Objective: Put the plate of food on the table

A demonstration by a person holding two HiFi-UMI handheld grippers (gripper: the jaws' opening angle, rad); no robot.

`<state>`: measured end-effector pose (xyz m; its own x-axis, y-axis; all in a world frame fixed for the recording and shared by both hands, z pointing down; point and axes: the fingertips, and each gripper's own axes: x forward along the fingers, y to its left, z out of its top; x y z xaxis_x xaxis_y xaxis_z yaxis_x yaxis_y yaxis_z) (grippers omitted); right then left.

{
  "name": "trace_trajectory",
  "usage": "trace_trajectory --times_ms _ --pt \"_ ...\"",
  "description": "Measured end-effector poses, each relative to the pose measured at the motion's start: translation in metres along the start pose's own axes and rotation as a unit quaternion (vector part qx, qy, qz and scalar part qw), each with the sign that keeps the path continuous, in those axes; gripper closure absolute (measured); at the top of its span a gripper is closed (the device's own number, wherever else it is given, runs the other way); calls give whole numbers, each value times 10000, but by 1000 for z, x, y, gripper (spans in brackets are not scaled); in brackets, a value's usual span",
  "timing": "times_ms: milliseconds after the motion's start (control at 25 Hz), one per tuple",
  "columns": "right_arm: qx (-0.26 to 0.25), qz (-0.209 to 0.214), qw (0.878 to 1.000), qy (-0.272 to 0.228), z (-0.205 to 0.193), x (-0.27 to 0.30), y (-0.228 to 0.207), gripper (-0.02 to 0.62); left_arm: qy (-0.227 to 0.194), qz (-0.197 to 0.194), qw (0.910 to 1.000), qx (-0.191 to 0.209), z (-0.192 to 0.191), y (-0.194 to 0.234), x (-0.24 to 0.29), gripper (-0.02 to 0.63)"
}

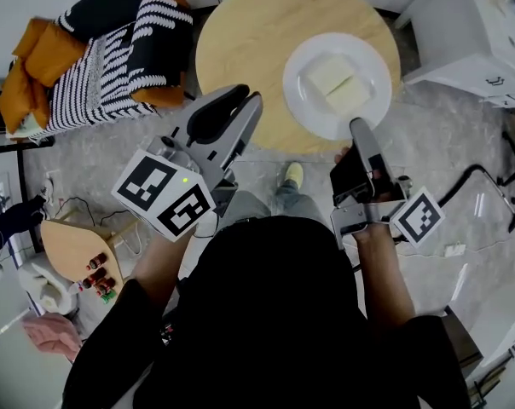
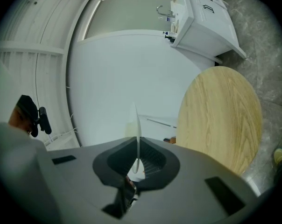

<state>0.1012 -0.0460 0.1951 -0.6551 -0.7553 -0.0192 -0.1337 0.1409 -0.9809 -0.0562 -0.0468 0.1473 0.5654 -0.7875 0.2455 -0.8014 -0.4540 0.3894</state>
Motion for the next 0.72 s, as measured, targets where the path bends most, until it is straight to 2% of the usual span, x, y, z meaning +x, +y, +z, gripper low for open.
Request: trace_trajectory --times_ms 720 --pt "179 -115 9996 186 1 21 -14 578 191 30 9998 56 1 12 11 514"
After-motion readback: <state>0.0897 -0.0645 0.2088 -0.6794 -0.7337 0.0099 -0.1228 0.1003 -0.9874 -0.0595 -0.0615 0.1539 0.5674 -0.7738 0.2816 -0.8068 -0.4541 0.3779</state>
